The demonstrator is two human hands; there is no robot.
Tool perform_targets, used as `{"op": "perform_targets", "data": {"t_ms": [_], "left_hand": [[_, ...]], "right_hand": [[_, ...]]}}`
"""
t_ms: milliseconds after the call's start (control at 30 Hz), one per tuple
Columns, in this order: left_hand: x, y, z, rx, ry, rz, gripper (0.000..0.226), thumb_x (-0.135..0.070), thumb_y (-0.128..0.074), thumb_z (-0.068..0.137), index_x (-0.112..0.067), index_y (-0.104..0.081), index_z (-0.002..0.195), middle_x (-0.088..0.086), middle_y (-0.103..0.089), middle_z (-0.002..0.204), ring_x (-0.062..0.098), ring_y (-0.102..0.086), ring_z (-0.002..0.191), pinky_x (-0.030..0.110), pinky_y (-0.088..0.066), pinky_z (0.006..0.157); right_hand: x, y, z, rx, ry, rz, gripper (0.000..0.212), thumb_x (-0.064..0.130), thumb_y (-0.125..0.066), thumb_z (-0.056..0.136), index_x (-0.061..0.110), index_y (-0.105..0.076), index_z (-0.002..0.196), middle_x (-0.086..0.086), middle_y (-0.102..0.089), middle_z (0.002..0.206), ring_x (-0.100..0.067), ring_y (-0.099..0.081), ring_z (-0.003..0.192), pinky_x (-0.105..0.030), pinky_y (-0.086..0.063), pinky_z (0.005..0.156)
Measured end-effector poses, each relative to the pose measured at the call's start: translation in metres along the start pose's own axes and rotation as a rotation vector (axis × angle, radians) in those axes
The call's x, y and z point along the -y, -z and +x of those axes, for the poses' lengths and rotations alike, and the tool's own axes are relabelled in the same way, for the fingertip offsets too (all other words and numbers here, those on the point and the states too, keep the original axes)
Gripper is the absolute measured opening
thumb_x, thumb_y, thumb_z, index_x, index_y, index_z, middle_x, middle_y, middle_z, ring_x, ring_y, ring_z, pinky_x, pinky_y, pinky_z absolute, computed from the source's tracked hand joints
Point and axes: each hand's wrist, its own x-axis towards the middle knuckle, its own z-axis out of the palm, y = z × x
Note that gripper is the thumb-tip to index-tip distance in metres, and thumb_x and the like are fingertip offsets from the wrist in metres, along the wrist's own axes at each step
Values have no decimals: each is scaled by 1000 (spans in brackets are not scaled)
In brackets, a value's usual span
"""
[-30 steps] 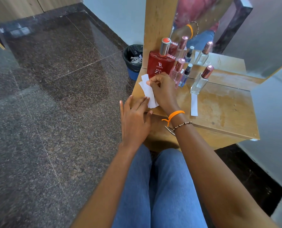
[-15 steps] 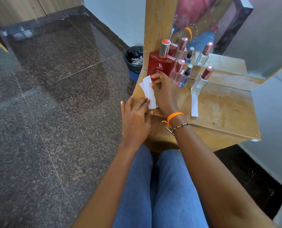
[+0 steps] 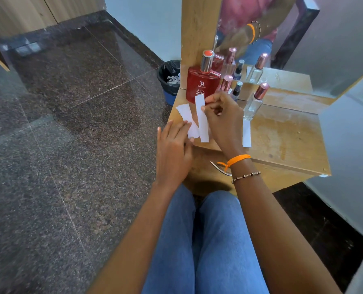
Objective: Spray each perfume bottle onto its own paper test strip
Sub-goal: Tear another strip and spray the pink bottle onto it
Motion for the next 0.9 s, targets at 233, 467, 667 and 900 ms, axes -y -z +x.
{"op": "perform_targets", "data": {"t_ms": [233, 467, 667, 900], "left_hand": [[-37, 0, 19, -18, 190, -458, 36, -10, -55, 91, -14, -56, 126, -2, -64, 105, -1, -57, 89, -1, -38, 77], [-42, -1, 29, 44, 422, -701, 32, -7, -67, 82, -20, -57, 110, -6, -61, 72, 6, -57, 71, 19, -46, 74], [-40, 0, 30, 39, 433, -721, 29, -4, -66, 82, -27, -49, 82, -3, -61, 76, 7, -58, 71, 16, -45, 68], [-37, -1, 32, 54, 381, -713, 28, -3, -64, 82, -26, -51, 74, -9, -58, 80, 4, -55, 78, 15, -44, 73]], "right_hand": [[-4, 29, -25, 49, -167, 235, 20, -1, -69, 79, 14, -58, 87, 3, -68, 71, -2, -65, 63, -21, -54, 67], [2, 41, -8, -76, -38, 18, 18, 6, -70, 79, 12, -60, 94, 9, -63, 71, -9, -61, 68, -18, -49, 65], [3, 33, 20, -63, 36, -394, 34, 17, -65, 85, 16, -58, 118, -5, -69, 89, -21, -63, 85, -27, -42, 68], [1, 25, 37, -12, 10, -517, 17, 15, -60, 86, 8, -62, 101, -13, -69, 98, -31, -63, 92, -29, -41, 65]]}}
